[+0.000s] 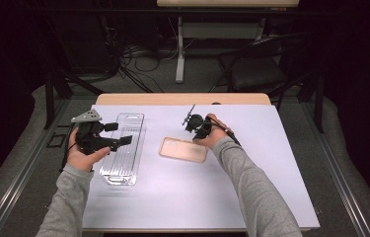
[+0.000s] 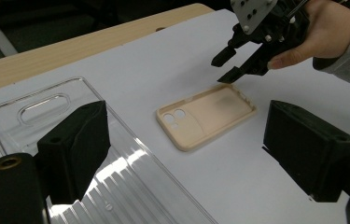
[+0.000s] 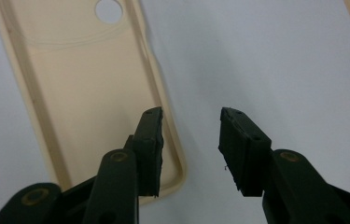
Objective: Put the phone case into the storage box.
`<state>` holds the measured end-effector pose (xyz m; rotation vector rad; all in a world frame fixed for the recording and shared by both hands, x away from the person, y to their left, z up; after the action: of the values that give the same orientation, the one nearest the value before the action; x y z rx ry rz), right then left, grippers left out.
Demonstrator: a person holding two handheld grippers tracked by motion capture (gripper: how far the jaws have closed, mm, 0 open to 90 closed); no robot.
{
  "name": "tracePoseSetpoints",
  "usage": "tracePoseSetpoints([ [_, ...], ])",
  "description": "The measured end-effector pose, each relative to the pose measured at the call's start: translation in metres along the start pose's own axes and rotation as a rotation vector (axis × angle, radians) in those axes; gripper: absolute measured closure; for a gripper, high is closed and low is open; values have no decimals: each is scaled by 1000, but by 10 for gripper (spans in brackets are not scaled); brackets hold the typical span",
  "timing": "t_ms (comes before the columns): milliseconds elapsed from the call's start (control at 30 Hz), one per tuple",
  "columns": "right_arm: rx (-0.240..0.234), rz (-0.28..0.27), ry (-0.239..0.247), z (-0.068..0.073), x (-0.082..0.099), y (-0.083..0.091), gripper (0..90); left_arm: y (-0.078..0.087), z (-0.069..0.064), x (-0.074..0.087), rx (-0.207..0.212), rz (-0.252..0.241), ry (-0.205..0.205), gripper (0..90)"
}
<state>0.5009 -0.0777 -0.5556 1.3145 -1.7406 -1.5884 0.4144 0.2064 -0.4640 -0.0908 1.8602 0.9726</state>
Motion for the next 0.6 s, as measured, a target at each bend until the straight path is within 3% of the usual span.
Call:
tracePoseSetpoints([
  [133,-20,-18,9,1,-1,-3,607,0,0,0,1,6,-1,145],
  [267,-13,12,33,2,-1,-5,632,-1,0,1,2,5,2,145],
  [600,-15,24,49,4,-1,-12,689,-2,0,1,1,6,6,145],
])
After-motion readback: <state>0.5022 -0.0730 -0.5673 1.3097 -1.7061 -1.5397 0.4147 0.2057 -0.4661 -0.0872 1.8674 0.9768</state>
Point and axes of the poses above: each handheld gripper's, and its own axes: y roughly backward along the jaws, x roughly out of its underside, z roughly to its left, the point moved 6 cm from there along -y, roughly forward along the jaws, and after that the axes turned 5 degrees about z, right-handed, at the moved point
